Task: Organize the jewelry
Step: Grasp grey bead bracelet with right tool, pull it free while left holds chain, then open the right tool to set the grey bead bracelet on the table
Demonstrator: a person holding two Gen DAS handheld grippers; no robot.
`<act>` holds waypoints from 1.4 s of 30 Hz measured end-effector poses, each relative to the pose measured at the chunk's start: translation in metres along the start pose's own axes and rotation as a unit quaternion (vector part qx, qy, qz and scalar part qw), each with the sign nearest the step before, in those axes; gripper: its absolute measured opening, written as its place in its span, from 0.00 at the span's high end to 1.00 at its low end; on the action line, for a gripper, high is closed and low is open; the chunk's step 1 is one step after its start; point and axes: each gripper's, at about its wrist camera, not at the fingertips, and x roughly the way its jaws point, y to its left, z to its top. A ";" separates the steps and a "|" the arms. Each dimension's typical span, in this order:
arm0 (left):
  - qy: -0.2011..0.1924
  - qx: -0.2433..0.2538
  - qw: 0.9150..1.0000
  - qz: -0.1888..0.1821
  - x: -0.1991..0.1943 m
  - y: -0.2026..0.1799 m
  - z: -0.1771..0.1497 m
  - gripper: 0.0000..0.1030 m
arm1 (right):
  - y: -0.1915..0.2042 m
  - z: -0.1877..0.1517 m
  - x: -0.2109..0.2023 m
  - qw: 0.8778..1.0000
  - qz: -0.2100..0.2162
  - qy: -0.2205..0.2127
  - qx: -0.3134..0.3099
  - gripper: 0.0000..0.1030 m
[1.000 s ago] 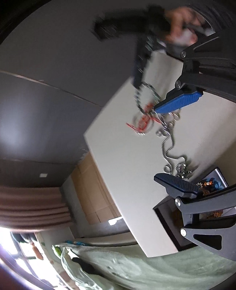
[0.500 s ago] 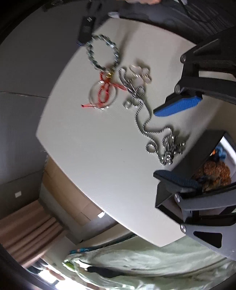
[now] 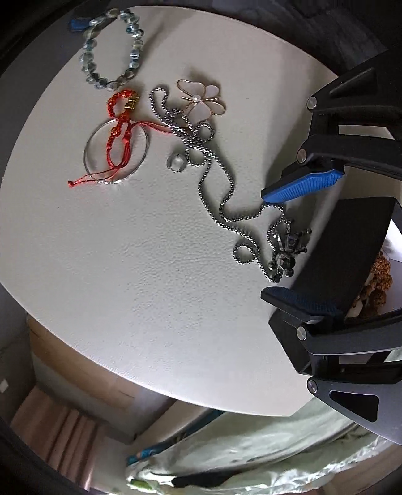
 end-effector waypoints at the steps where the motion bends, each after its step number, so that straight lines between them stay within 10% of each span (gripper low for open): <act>1: 0.006 -0.004 1.000 -0.007 0.001 0.003 0.001 0.44 | -0.001 0.000 0.000 1.000 0.003 0.000 0.001 0.91; 9: 0.014 -0.007 0.998 -0.065 0.003 0.001 0.006 0.99 | -0.003 0.002 -0.004 1.000 0.018 -0.003 0.004 0.91; 21: -0.091 -0.076 0.991 -0.061 -0.037 0.014 -0.012 0.99 | 0.000 -0.001 -0.014 1.000 0.005 -0.001 0.014 0.90; 25: -0.127 -0.097 0.985 -0.070 -0.062 0.017 -0.025 1.00 | -0.013 0.001 -0.002 0.997 -0.061 0.031 0.032 0.46; 34: -0.202 -0.138 0.966 -0.085 -0.105 0.032 -0.061 1.00 | -0.010 0.004 0.022 0.987 -0.141 0.080 -0.013 0.47; 42: -0.152 -0.126 0.978 -0.069 -0.074 0.008 -0.027 0.93 | -0.006 0.008 0.041 0.965 -0.200 0.151 -0.080 0.47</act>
